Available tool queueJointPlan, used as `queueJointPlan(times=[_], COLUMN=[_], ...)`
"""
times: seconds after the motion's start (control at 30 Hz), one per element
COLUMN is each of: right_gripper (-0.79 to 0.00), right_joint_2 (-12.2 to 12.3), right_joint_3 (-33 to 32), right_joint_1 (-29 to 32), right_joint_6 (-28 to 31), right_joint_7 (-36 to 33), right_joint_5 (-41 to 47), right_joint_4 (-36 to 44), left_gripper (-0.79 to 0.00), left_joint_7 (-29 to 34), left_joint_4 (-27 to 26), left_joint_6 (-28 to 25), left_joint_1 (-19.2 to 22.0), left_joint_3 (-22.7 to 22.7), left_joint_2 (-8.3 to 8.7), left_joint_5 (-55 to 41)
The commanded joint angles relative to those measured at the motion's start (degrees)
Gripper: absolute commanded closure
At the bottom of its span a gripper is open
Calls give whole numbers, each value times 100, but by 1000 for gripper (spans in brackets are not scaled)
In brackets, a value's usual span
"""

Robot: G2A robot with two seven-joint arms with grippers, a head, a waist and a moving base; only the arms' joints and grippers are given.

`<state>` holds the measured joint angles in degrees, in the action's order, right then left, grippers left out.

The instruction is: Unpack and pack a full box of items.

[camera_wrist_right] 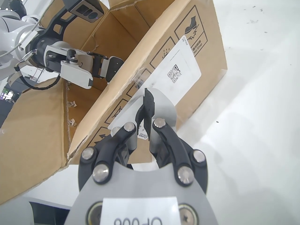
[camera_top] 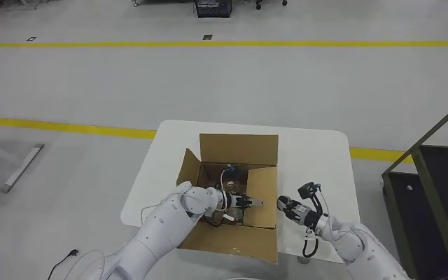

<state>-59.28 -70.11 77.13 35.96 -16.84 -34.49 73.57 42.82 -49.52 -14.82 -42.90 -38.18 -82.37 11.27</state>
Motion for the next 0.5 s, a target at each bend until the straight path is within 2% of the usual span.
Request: queueJointPlan(times=[0.0, 0.23, 0.47], right_gripper=[0, 0, 0], right_joint_2=[-9, -34, -43], right_joint_3=[25, 84, 85], right_joint_1=[-27, -109, -150], right_joint_6=[14, 51, 79], right_joint_7=[6, -18, -46], right_joint_5=[9, 23, 37], right_joint_4=[-34, -101, -91], left_gripper=[-785, -785, -785], left_joint_7=[22, 274, 683], left_joint_4=[94, 338, 346], left_joint_6=[-46, -269, -538], left_joint_1=[39, 117, 181], left_joint_3=[19, -45, -272], left_joint_2=[-39, -167, -191], left_joint_5=[-69, -696, -1350])
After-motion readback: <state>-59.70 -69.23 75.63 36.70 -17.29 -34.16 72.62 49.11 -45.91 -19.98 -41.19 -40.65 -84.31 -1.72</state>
